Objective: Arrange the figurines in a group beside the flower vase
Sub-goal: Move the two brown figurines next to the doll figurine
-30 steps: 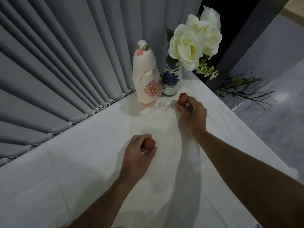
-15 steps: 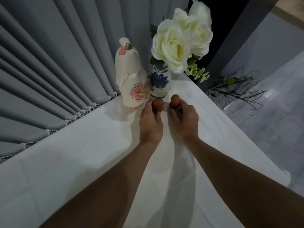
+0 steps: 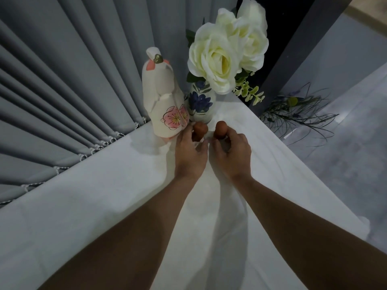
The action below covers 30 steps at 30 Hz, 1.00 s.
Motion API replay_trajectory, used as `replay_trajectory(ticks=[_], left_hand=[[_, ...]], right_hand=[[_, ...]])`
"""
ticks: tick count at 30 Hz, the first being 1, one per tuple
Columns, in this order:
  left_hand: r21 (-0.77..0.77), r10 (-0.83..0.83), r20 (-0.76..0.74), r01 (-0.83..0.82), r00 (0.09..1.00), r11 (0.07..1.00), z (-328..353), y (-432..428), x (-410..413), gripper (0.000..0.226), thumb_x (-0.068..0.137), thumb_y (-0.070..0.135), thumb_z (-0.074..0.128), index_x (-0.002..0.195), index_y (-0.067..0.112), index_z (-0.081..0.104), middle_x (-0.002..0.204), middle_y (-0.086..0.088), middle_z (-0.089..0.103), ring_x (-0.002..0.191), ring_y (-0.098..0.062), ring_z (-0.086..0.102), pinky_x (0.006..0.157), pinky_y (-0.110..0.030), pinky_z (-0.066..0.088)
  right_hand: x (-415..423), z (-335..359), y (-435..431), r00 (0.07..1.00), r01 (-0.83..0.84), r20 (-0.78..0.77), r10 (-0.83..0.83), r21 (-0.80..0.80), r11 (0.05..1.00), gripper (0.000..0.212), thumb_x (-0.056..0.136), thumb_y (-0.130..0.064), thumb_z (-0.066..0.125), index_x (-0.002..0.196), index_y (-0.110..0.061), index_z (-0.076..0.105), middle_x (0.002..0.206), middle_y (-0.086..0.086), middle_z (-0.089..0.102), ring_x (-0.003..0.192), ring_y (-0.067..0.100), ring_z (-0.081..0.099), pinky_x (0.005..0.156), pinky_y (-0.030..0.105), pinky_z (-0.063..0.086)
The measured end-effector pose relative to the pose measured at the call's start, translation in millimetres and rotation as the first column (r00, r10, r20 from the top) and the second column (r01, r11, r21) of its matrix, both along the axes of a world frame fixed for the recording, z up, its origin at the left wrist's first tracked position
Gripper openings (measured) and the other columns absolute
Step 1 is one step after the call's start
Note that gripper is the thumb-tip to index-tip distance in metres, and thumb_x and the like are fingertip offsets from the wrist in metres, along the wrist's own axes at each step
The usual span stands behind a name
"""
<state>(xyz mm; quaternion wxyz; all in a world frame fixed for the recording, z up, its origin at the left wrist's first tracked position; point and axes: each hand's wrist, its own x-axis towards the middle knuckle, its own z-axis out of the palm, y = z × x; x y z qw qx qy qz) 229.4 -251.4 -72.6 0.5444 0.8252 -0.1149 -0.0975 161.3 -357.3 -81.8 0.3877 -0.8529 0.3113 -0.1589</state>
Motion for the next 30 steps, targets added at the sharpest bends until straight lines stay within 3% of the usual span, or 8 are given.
replay_trajectory(ticks=[2, 5, 7, 12, 16, 21, 27, 30], left_hand=[[-0.002, 0.041, -0.003, -0.041, 0.999, 0.999, -2, -2, 0, 0.048, 0.085, 0.019, 0.077, 0.129, 0.017, 0.059, 0.128, -0.003, 0.060, 0.109, -0.014, 0.063, 0.089, -0.006, 0.048], [0.002, 0.074, 0.006, -0.074, 0.997, 0.997, -5, -3, 0, 0.039, 0.087, 0.010, 0.073, 0.124, 0.014, 0.062, 0.117, -0.003, 0.066, 0.104, -0.016, 0.065, 0.093, -0.033, 0.057], [0.013, 0.056, -0.004, -0.056, 0.998, 0.998, -3, 0, -1, 0.038, 0.088, 0.008, 0.070, 0.125, 0.015, 0.062, 0.115, -0.001, 0.068, 0.104, -0.014, 0.066, 0.094, -0.038, 0.056], [0.041, 0.050, 0.040, -0.051, 0.998, 0.998, 5, 3, 0, 0.045, 0.083, 0.016, 0.079, 0.125, 0.015, 0.063, 0.120, -0.001, 0.060, 0.094, -0.013, 0.064, 0.087, -0.017, 0.055], [0.097, 0.032, 0.035, -0.035, 0.999, 0.995, 8, 2, -1, 0.052, 0.079, 0.029, 0.082, 0.126, 0.016, 0.065, 0.123, -0.003, 0.052, 0.100, -0.013, 0.059, 0.090, -0.021, 0.054], [0.170, -0.026, 0.047, 0.018, 0.999, 0.985, 10, 12, 1, 0.019, 0.083, 0.014, 0.075, 0.101, 0.008, 0.070, 0.109, -0.002, 0.053, 0.095, -0.015, 0.061, 0.092, -0.026, 0.053], [0.100, 0.054, 0.061, -0.060, 0.997, 0.993, 10, 3, 1, 0.043, 0.079, 0.035, 0.082, 0.115, 0.016, 0.069, 0.118, -0.004, 0.060, 0.106, -0.016, 0.060, 0.088, -0.020, 0.055], [0.100, 0.025, 0.068, -0.032, 0.997, 0.994, 8, 5, 0, 0.043, 0.082, 0.025, 0.078, 0.121, 0.012, 0.067, 0.124, -0.005, 0.056, 0.103, -0.012, 0.059, 0.091, -0.014, 0.052]], right_hand=[[-1, 2, 0, 1.000, -0.003, 0.005, 0.003, -0.007, 1.000, 0.033, 0.097, -0.027, 0.065, 0.129, -0.019, 0.063, 0.108, 0.002, 0.065, 0.098, 0.015, 0.050, 0.076, 0.020, 0.034], [0, 3, 0, 1.000, -0.005, 0.009, 0.006, -0.023, 1.000, 0.031, 0.096, -0.025, 0.066, 0.126, -0.018, 0.064, 0.107, 0.002, 0.066, 0.096, 0.014, 0.049, 0.074, 0.011, 0.030], [0, 4, 0, 1.000, -0.006, 0.009, 0.006, -0.025, 1.000, 0.029, 0.096, -0.025, 0.066, 0.124, -0.017, 0.064, 0.106, 0.002, 0.066, 0.096, 0.014, 0.049, 0.075, 0.011, 0.030], [0, 8, 2, 1.000, -0.003, 0.006, 0.003, -0.015, 1.000, 0.028, 0.097, -0.025, 0.065, 0.124, -0.018, 0.064, 0.101, -0.005, 0.060, 0.097, 0.014, 0.049, 0.074, 0.007, 0.028], [0, 12, 4, 1.000, -0.006, 0.002, 0.006, -0.012, 1.000, 0.028, 0.097, -0.023, 0.064, 0.124, -0.017, 0.064, 0.101, -0.008, 0.055, 0.097, 0.014, 0.048, 0.075, 0.011, 0.029], [1, 11, 4, 1.000, 0.001, -0.005, -0.001, -0.024, 1.000, 0.028, 0.097, -0.023, 0.066, 0.124, -0.016, 0.064, 0.100, -0.008, 0.054, 0.095, 0.014, 0.048, 0.074, 0.010, 0.027], [1, 10, 3, 1.000, 0.002, -0.005, -0.002, -0.019, 1.000, 0.029, 0.098, -0.027, 0.065, 0.125, -0.018, 0.064, 0.102, -0.006, 0.058, 0.097, 0.015, 0.050, 0.075, 0.010, 0.028], [1, 8, 3, 1.000, -0.002, 0.007, 0.002, -0.029, 1.000, 0.029, 0.097, -0.027, 0.065, 0.124, -0.019, 0.064, 0.104, -0.002, 0.063, 0.097, 0.014, 0.050, 0.075, 0.015, 0.031]])
